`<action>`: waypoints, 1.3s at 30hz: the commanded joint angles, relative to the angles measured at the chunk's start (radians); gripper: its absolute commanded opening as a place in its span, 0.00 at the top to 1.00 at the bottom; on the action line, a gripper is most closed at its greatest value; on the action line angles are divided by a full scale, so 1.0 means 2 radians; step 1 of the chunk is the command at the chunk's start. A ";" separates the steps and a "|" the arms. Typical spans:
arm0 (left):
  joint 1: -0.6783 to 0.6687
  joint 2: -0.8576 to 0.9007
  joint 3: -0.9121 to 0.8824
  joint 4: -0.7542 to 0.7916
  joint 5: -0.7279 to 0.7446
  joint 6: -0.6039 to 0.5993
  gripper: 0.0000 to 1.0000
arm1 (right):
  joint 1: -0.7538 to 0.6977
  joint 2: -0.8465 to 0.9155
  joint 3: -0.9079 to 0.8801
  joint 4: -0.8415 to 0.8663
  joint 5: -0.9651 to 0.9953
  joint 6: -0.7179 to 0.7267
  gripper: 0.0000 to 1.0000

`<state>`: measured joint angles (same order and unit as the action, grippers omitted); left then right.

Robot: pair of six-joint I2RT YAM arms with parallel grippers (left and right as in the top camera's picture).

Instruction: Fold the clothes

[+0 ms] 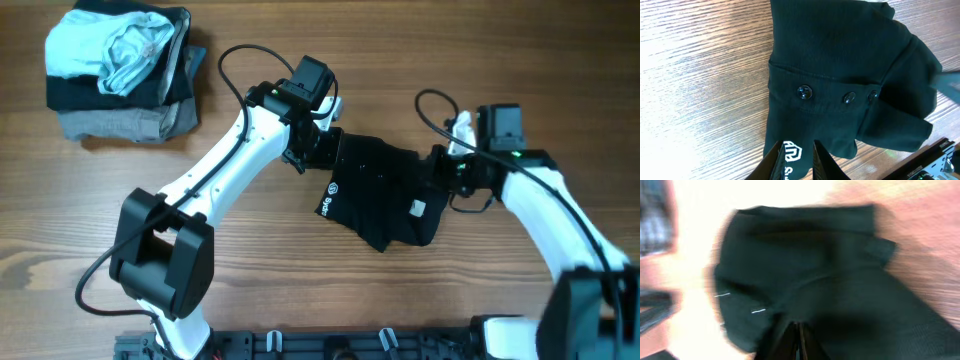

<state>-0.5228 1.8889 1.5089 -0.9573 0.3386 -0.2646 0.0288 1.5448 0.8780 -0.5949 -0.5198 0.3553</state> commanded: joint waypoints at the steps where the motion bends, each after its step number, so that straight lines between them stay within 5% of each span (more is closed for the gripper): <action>1: -0.002 0.004 -0.003 0.001 0.006 0.007 0.80 | 0.005 0.072 -0.010 -0.023 0.017 -0.016 0.96; 5: -0.002 0.004 -0.003 0.000 0.006 0.007 0.75 | -0.018 0.031 0.003 -0.039 -0.049 -0.064 0.88; 9: -0.002 0.004 -0.003 0.000 0.006 0.007 0.72 | -0.017 -0.053 0.005 -0.083 -0.103 -0.123 0.34; 11: -0.002 0.004 -0.003 0.000 0.006 0.007 0.70 | -0.016 -0.074 0.005 -0.103 -0.098 -0.125 0.19; 16: -0.002 0.004 -0.003 0.002 0.006 0.007 0.59 | -0.010 -0.067 -0.015 -0.110 -0.069 -0.124 0.22; 19: -0.002 0.004 -0.003 0.002 0.006 0.007 0.59 | 0.010 -0.063 -0.051 -0.068 -0.062 -0.108 0.43; 21: -0.002 0.004 -0.003 0.002 0.006 0.009 0.58 | 0.017 -0.063 -0.063 -0.044 -0.058 -0.107 0.77; 23: -0.002 0.004 -0.003 0.002 0.006 0.009 0.57 | 0.016 -0.063 -0.063 -0.014 -0.030 -0.081 0.96; 29: -0.002 0.004 -0.003 0.002 0.006 0.009 0.54 | -0.014 -0.064 -0.024 0.056 0.014 -0.060 0.96; 37: -0.002 0.004 -0.003 0.001 0.006 0.011 0.41 | -0.014 -0.064 -0.010 -0.016 0.125 -0.068 0.95; 39: -0.002 0.004 -0.003 -0.001 0.006 0.011 0.41 | -0.014 -0.064 -0.010 -0.046 0.129 -0.070 0.37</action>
<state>-0.5228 1.8889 1.5089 -0.9573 0.3382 -0.2562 0.0036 1.4109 0.8463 -0.6506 -0.3676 0.2218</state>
